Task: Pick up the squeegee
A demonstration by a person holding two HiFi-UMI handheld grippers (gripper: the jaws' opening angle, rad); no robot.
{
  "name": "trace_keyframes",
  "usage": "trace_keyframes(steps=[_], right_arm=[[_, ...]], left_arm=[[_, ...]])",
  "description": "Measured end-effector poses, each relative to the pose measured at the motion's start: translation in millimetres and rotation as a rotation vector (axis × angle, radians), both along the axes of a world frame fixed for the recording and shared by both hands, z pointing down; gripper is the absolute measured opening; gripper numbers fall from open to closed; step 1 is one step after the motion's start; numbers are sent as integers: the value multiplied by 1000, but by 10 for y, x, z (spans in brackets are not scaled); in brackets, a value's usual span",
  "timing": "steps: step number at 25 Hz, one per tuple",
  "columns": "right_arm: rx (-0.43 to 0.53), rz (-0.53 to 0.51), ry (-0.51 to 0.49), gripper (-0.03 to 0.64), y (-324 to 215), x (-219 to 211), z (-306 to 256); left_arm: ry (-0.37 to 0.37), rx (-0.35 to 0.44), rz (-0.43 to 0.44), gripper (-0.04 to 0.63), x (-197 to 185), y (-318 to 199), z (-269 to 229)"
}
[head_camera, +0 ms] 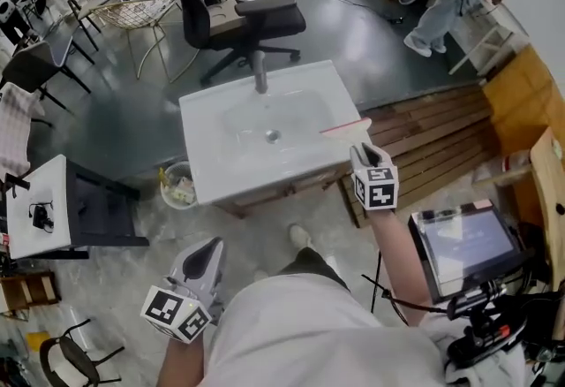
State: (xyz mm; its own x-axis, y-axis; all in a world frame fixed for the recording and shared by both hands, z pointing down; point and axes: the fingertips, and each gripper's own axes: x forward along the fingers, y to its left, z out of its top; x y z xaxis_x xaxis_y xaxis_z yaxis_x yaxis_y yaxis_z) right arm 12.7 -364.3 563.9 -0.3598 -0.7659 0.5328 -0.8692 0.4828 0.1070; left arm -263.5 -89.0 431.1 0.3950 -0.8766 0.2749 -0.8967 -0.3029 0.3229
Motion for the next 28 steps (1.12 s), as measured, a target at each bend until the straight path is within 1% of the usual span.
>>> trace_keyframes(steps=[9, 16, 22, 28], right_arm=[[35, -12, -48, 97, 842, -133, -393], [32, -29, -75, 97, 1322, -262, -508], [49, -63, -56, 97, 1587, -384, -590], [53, -82, -71, 97, 1693, -484, -692]], left_arm=[[15, 0, 63, 7, -52, 439, 108], [32, 1, 115, 6, -26, 626, 220], [32, -2, 135, 8, -12, 672, 225], [29, -4, 148, 7, -28, 664, 212]])
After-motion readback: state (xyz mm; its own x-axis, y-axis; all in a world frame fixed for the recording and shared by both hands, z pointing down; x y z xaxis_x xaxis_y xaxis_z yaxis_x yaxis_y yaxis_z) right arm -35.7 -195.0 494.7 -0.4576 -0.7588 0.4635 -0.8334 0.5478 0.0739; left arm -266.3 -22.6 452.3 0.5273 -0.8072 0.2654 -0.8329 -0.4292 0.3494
